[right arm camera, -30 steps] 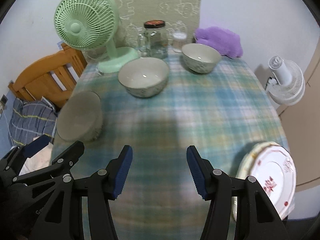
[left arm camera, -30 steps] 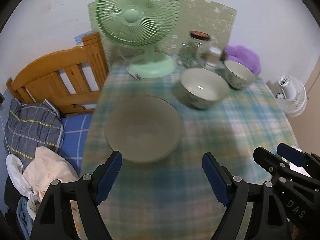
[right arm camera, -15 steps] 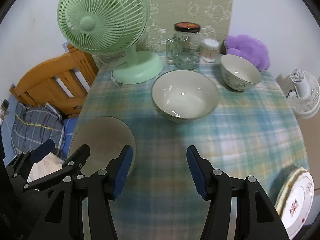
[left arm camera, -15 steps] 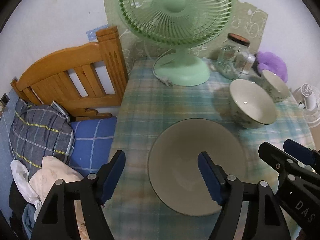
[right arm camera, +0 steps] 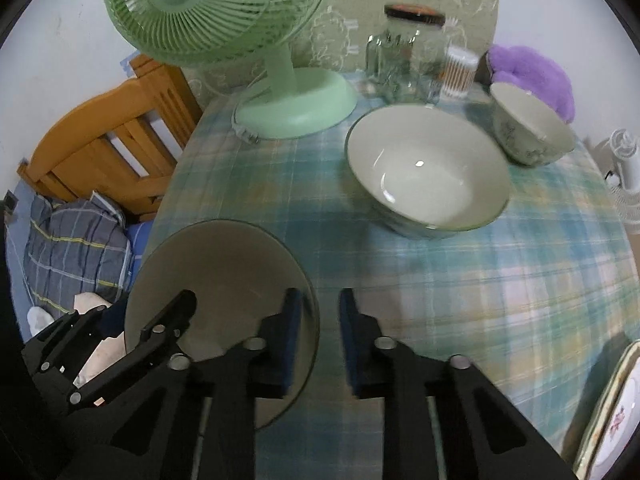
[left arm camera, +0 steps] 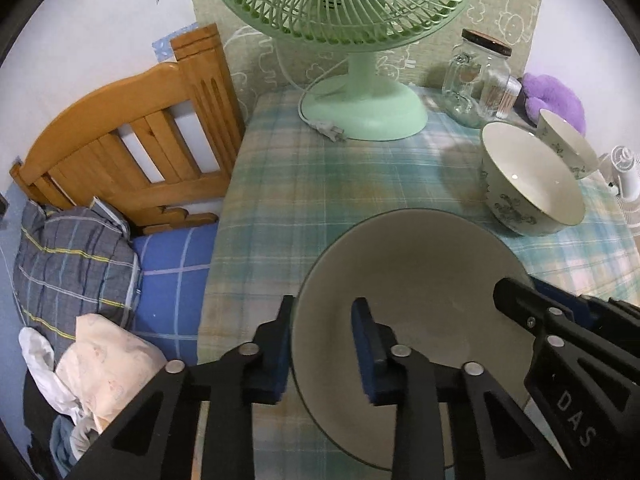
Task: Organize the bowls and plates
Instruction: 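Close both tools on the rim of the large grey-green bowl, then lift the bowl and carry it toward the plate stack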
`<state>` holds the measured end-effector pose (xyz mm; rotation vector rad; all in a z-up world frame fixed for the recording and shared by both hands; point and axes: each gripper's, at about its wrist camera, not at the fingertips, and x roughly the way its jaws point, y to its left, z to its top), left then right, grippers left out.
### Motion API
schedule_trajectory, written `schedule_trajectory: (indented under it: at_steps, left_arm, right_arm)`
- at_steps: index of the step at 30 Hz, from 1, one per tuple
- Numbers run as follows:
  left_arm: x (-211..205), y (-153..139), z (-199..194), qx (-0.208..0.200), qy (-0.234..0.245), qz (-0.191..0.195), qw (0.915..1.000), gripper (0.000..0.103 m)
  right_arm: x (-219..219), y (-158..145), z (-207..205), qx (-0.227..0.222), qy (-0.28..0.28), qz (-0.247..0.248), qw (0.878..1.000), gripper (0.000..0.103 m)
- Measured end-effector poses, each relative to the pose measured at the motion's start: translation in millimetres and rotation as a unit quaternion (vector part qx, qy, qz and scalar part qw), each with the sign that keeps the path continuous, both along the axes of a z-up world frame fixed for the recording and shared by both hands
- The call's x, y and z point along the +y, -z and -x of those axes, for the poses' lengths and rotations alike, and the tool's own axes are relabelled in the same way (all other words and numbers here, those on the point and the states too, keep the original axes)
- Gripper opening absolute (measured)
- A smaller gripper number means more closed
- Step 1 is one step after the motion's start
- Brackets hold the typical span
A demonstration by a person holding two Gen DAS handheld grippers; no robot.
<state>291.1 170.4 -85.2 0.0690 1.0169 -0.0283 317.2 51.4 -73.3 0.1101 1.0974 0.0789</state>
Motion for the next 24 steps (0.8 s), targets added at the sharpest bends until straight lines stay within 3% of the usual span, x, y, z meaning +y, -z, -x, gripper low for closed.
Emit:
schedule_trajectory:
  at_steps: [11, 24]
  left_arm:
    - [3, -2, 7, 0.019, 0.001, 0.0, 0.9998, 0.018]
    - [-34, -17, 47, 0.022, 0.022, 0.008, 0.9995, 0.018]
  right_arm:
    - [9, -5, 8, 0.0, -0.006, 0.017, 1.0, 0.013]
    - [-22, -22, 48, 0.001, 0.001, 0.036, 0.999, 0.013]
